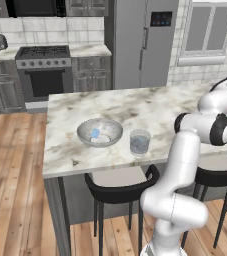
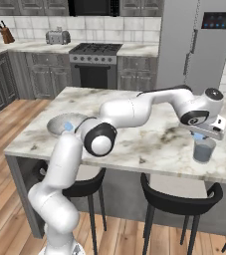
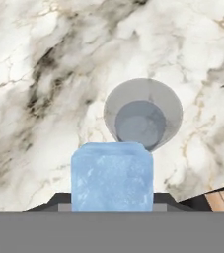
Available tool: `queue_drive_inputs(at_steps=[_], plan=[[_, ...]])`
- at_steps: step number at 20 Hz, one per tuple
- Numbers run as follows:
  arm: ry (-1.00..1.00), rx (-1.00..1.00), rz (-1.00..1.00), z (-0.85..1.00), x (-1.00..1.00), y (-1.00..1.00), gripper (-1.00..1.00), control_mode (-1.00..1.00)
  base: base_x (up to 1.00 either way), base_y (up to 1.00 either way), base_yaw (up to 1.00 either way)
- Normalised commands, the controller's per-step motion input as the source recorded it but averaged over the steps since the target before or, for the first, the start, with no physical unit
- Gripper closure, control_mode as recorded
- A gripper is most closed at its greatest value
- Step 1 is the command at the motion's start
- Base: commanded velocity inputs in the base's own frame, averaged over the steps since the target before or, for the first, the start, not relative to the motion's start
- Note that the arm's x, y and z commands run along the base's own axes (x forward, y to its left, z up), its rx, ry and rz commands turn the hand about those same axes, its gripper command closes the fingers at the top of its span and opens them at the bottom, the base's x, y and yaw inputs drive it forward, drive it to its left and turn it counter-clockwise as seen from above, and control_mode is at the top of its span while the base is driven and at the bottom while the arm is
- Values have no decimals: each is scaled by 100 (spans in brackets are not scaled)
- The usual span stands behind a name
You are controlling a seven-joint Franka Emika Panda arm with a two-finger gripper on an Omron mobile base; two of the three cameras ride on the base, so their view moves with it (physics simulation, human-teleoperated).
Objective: There are four ice cubes in the ice bowl. Place two ice cubes in each glass of water.
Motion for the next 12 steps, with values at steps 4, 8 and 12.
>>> queue_drive_inputs(at_steps=[4, 8, 12], plan=[[4, 0, 0, -4, 29, -5, 100, -100, 0, 0, 0], [1, 0, 0, -5, 34, 0, 100, -100, 0, 0, 0], [2, 0, 0, -8, 21, 0, 100, -100, 0, 0, 0]])
